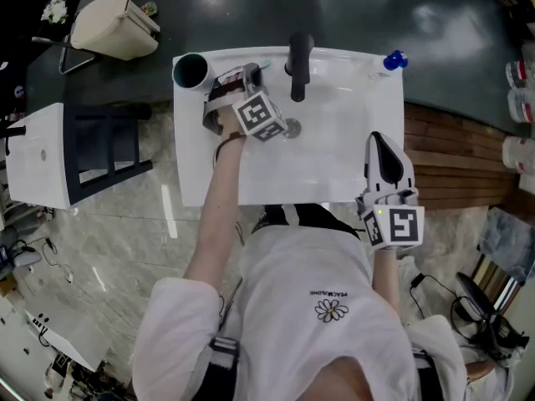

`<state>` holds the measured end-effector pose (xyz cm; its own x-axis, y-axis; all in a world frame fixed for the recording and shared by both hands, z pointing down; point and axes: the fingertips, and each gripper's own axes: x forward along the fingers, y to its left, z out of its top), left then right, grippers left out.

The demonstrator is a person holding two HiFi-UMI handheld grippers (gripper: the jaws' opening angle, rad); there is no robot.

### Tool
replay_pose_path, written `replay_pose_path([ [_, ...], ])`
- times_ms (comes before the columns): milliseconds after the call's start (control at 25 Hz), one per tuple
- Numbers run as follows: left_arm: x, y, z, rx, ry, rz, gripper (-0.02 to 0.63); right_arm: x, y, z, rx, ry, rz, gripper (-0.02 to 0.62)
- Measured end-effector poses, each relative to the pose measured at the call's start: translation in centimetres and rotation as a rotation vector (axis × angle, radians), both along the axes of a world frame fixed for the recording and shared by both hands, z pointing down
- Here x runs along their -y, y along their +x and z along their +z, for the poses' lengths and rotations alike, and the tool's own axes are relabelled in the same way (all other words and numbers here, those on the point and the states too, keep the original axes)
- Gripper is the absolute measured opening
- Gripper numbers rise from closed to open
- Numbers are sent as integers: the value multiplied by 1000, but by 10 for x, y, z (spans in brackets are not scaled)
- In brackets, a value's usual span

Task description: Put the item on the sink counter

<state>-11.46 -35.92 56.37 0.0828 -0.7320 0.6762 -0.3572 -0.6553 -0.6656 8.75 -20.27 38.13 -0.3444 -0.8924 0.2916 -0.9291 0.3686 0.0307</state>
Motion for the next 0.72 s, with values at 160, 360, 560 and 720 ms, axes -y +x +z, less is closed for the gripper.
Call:
replay_pose_path([
  [160,0,-1,1,34,5,26,35,0,0,1,0,1,-4,11],
  [360,-1,-2,5,28,6,32,35,0,-1,4,-3,-4,-7,11],
  [560,-3,8,3,5,7,37,35,-1,-4,4,-6,-6,-13,11],
  [720,-6,23,1,42,25,113,35,0,-3,3,-7,-7,-11,11],
])
